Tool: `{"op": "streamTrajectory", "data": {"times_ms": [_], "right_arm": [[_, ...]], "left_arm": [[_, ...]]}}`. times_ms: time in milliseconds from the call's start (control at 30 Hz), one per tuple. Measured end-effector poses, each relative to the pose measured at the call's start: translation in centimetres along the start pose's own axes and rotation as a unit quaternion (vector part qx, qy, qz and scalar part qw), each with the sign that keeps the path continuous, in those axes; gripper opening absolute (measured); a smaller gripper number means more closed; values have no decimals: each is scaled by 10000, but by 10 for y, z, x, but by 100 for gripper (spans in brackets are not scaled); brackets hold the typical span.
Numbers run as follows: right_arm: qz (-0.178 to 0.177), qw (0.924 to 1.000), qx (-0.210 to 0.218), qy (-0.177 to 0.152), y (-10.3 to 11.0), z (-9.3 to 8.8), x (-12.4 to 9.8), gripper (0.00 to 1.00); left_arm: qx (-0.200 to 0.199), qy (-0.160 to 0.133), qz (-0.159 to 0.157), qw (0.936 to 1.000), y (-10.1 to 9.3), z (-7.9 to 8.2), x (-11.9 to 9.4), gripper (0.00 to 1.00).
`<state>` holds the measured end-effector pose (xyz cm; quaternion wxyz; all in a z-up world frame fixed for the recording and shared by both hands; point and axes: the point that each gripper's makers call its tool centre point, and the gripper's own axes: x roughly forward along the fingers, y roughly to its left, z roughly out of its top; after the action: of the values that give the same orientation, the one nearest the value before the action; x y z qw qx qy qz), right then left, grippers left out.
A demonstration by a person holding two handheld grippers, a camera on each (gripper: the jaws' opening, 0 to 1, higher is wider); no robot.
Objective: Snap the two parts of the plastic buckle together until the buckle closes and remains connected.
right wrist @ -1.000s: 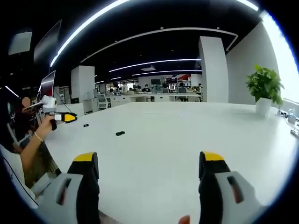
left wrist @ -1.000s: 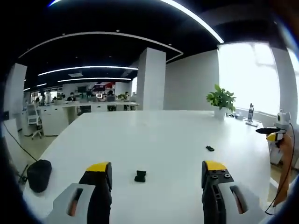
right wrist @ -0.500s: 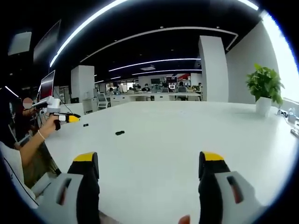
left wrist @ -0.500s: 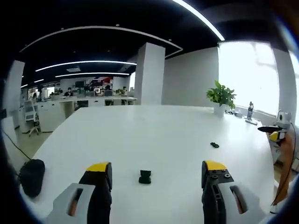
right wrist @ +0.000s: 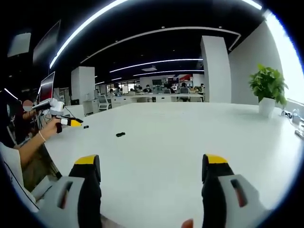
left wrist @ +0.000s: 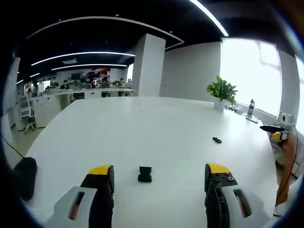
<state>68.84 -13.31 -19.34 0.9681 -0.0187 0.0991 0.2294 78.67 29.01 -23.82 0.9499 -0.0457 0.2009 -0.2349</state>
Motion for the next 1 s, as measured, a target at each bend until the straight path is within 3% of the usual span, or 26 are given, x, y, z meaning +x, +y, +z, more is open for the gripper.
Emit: {"op": "streamTrajectory", "data": {"times_ms": [367,733,1000], "right_arm": [[-11,10000,7,55,-1,-3,1,89],[-10,10000,-8,91,-2,-4,0,88],[-24,9999,26,96,-5,-6,-1,87]], "left_arm": [[-275,221,-47,9994,12,-13,4,79],[-2,419,106,9991,11,-16,10,77],[358,495,260,9978,14,-17,9,68]]}}
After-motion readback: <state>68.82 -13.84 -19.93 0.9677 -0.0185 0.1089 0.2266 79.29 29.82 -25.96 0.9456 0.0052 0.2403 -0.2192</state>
